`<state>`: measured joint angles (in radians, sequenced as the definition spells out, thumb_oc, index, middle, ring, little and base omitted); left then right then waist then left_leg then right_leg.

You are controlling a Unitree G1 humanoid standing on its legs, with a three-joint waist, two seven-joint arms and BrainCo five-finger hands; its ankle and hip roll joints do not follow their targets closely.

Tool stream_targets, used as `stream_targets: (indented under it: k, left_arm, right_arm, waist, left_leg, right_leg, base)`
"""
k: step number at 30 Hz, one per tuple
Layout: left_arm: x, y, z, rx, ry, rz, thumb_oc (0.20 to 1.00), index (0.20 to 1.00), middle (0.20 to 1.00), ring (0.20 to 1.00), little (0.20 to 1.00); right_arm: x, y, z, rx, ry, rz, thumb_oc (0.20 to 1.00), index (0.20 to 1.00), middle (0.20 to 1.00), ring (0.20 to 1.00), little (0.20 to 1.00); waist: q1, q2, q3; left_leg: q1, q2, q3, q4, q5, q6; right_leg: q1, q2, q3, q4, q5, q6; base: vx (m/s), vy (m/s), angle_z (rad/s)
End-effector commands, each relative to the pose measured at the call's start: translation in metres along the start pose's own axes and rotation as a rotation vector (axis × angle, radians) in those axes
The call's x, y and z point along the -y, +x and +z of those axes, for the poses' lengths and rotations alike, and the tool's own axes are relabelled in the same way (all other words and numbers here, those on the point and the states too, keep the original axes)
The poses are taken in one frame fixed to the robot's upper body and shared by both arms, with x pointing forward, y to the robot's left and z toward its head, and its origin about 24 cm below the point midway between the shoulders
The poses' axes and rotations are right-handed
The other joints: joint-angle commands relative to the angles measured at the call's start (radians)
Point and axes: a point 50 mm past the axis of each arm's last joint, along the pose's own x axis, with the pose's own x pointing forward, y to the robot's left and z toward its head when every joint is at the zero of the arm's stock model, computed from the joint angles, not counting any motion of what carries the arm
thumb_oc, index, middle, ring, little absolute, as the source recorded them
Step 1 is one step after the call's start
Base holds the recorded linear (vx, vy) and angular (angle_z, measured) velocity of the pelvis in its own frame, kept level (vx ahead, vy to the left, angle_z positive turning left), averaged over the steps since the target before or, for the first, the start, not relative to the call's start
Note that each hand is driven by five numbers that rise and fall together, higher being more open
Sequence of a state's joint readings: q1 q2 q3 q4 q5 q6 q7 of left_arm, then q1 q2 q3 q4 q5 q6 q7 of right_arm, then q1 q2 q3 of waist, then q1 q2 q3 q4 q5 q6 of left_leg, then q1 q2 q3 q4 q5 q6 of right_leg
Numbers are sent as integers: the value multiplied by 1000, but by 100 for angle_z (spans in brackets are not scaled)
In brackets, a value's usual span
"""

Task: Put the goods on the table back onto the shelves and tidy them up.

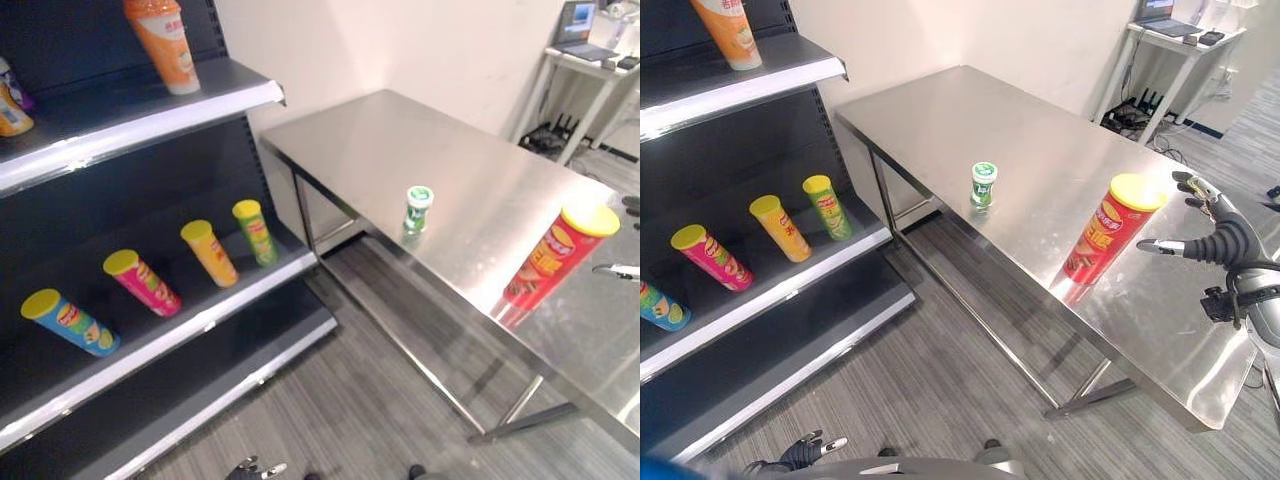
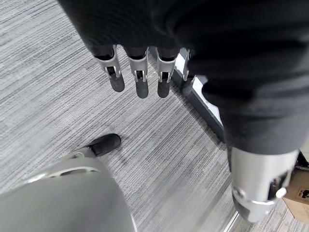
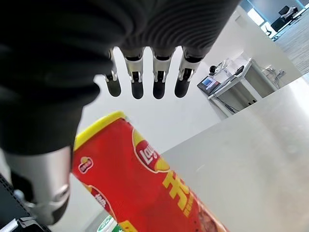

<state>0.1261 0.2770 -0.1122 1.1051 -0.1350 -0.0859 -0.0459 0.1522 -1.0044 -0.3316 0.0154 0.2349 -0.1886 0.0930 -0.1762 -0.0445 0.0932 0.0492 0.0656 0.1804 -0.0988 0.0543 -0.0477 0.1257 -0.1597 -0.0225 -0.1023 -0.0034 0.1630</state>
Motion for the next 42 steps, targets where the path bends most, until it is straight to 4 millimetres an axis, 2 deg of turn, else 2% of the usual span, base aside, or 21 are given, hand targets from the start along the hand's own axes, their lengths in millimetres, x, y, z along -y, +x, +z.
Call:
stream_targets:
  k: [1, 23, 24, 25, 26, 27, 33, 39, 42]
  left_arm:
    - [-16, 4, 25, 76, 22, 43, 1000, 1000, 1000, 1000, 1000]
    - [-19, 4, 23, 71, 5, 57, 1000, 1000, 1000, 1000, 1000]
    - [-19, 4, 23, 71, 4, 57, 1000, 1000, 1000, 1000, 1000]
    - [-19, 4, 23, 71, 3, 58, 1000, 1000, 1000, 1000, 1000]
    - [-19, 4, 22, 70, 3, 60, 1000, 1000, 1000, 1000, 1000]
    - [-19, 4, 22, 69, 2, 60, 1000, 1000, 1000, 1000, 1000]
    - [-19, 4, 22, 69, -5, 65, 1000, 1000, 1000, 1000, 1000]
    - [-21, 3, 22, 72, -6, 75, 1000, 1000, 1000, 1000, 1000]
    - [-22, 4, 24, 80, -11, 81, 1000, 1000, 1000, 1000, 1000]
  right_arm:
    - [22, 21, 31, 159, -67, -76, 1000, 1000, 1000, 1000, 1000]
    - [11, 27, 26, 136, -82, -38, 1000, 1000, 1000, 1000, 1000]
    - [11, 27, 26, 135, -83, -39, 815, 815, 815, 815, 815]
    - [10, 27, 26, 135, -86, -40, 467, 467, 467, 467, 467]
    - [10, 27, 26, 136, -84, -41, 275, 275, 275, 275, 275]
    - [10, 27, 26, 136, -83, -43, 200, 200, 200, 200, 200]
    - [10, 26, 26, 135, -94, -50, 200, 200, 200, 200, 200]
    - [24, 22, 33, 169, -113, -142, 200, 200, 200, 200, 200]
    - [39, 19, 42, 216, -120, -237, 200, 200, 200, 200, 200]
  waist:
    - [63, -10, 20]
    - [81, -12, 23]
    - [81, -12, 23]
    - [81, -12, 23]
    - [82, -13, 23]
    - [82, -12, 23]
    - [83, -15, 23]
    - [79, -16, 23]
    - [74, -16, 22]
  left_leg:
    - [71, 93, -1, 32, -106, -66]
    - [71, 96, -15, 29, -102, -71]
    - [71, 96, -15, 29, -102, -71]
    - [71, 96, -15, 29, -102, -71]
    - [71, 96, -15, 29, -102, -71]
    - [71, 96, -16, 29, -102, -71]
    - [70, 97, -17, 29, -102, -72]
    - [74, 97, -19, 28, -105, -70]
    - [75, 96, -18, 28, -108, -69]
  right_leg:
    - [-36, -3, -31, 27, -16, 21]
    - [-25, 0, -52, 27, -23, 17]
    - [-25, 0, -52, 27, -24, 17]
    - [-25, 0, -53, 27, -24, 16]
    - [-24, 0, -53, 27, -24, 16]
    - [-24, 1, -54, 26, -24, 16]
    - [-23, 0, -56, 26, -24, 16]
    - [-24, 1, -56, 26, -25, 15]
    - [-24, 1, -54, 26, -26, 16]
  base:
    - [0, 0, 0]
    - [1, -3, 3]
    - [0, 0, 0]
    - [0, 0, 0]
    - [0, 0, 0]
    - [0, 0, 0]
    - [0, 0, 0]
    - [0, 0, 0]
    - [0, 0, 0]
